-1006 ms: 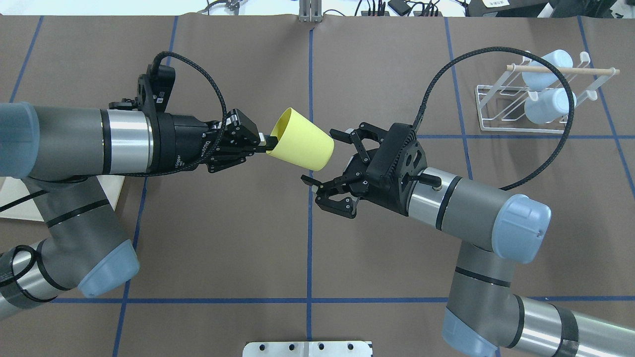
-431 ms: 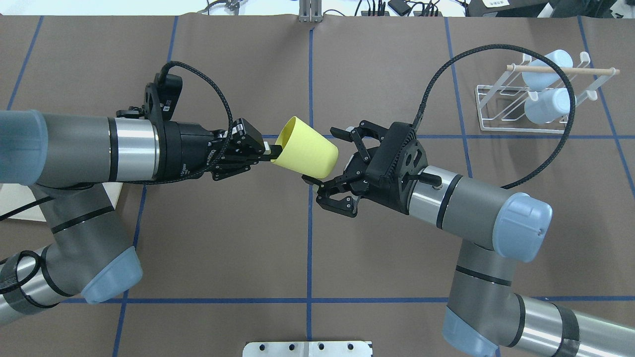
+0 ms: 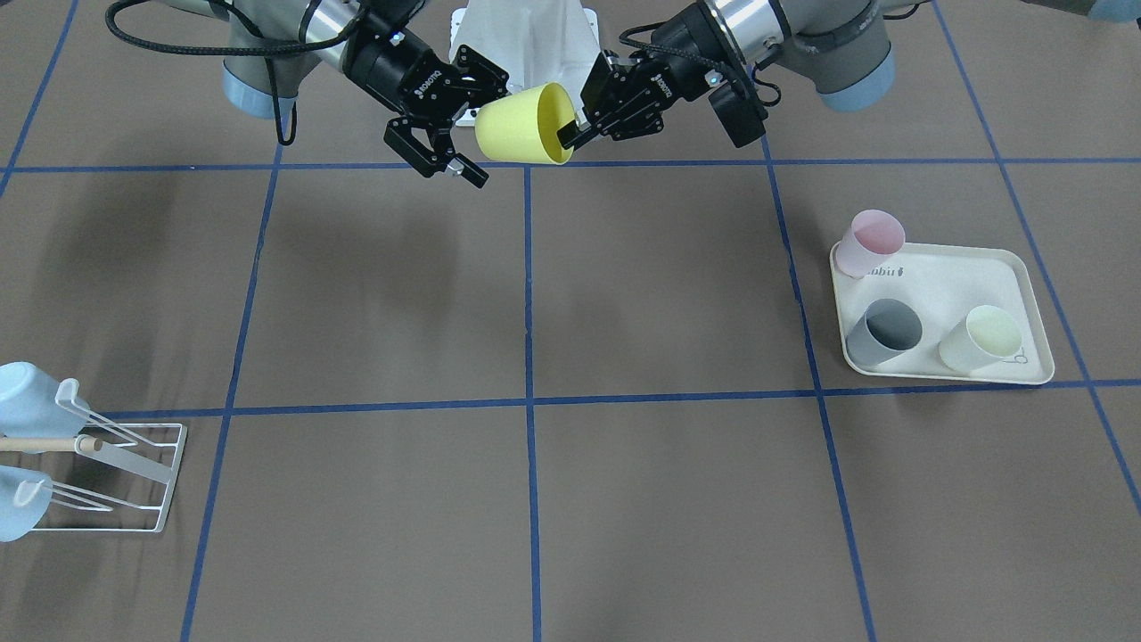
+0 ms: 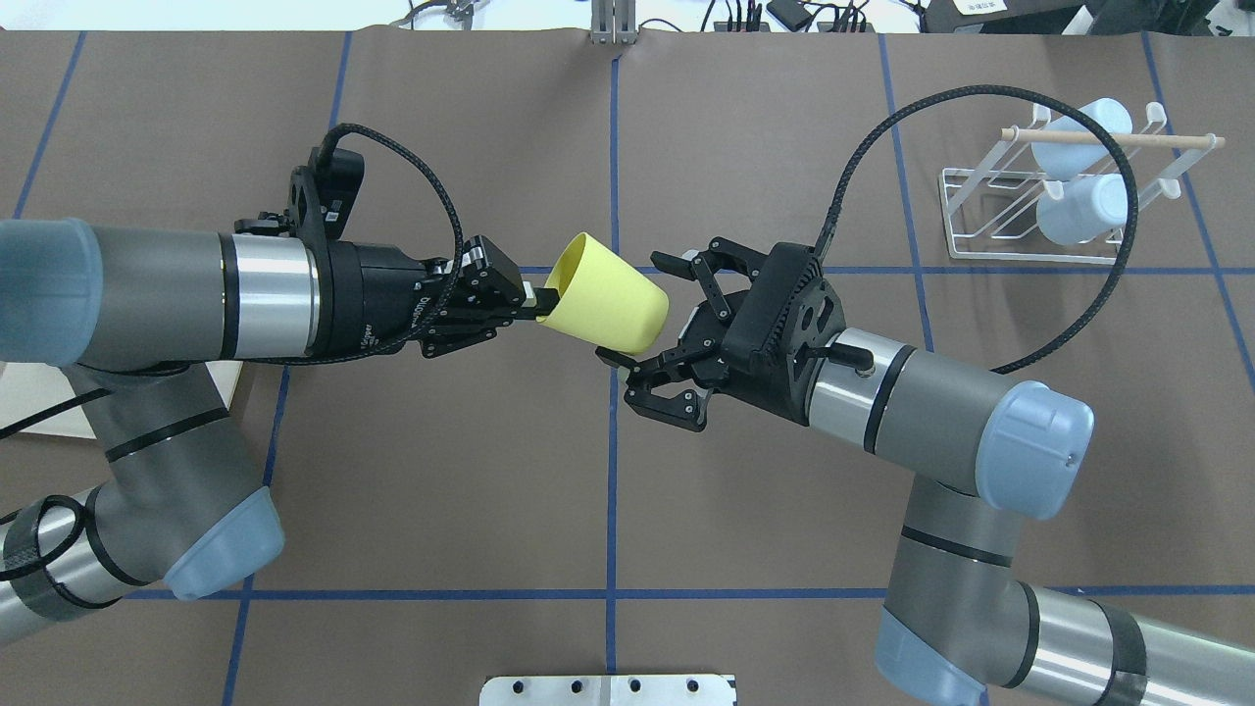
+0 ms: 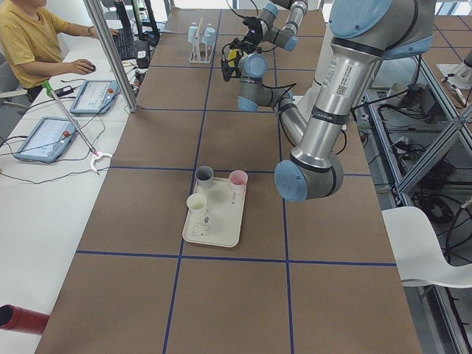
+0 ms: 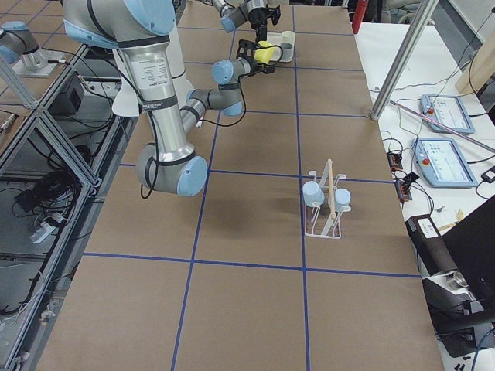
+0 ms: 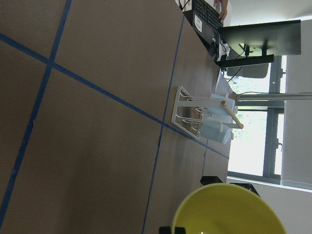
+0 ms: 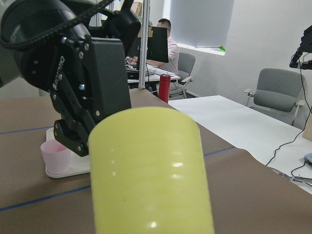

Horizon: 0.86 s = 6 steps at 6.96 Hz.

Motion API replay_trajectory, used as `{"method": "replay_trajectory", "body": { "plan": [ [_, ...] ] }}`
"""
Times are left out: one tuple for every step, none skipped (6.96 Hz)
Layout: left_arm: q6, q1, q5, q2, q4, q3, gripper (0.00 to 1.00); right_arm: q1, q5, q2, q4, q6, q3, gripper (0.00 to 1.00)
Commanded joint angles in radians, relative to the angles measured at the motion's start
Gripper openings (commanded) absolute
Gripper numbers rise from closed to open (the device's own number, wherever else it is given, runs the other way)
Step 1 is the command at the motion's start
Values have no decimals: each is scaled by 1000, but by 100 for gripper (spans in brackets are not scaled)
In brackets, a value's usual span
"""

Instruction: Transfer IKEA cup to right arm and place on rack

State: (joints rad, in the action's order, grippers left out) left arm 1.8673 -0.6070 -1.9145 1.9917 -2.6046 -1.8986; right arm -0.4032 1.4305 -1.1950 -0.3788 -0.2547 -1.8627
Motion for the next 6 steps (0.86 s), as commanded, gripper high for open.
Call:
{"method": "replay_trajectory", "body": {
  "plan": [
    [0, 0, 0, 7, 0, 15, 0, 3, 1, 0, 0, 3, -1, 99],
    [-8, 0, 0, 7, 0, 15, 0, 4, 1, 0, 0, 3, 0, 99],
    [-16, 0, 0, 7, 0, 21, 0, 4, -1, 0, 0, 3, 0, 99],
    [-16, 0, 0, 9, 0, 23, 0, 6, -2, 0, 0, 3, 0, 99],
    [-16, 0, 0, 13, 0, 24, 0, 6, -2, 2, 0, 3, 0, 96],
    [-16, 0, 0, 19, 0, 29, 0, 6, -2, 2, 0, 3, 0, 91]
  ]
}}
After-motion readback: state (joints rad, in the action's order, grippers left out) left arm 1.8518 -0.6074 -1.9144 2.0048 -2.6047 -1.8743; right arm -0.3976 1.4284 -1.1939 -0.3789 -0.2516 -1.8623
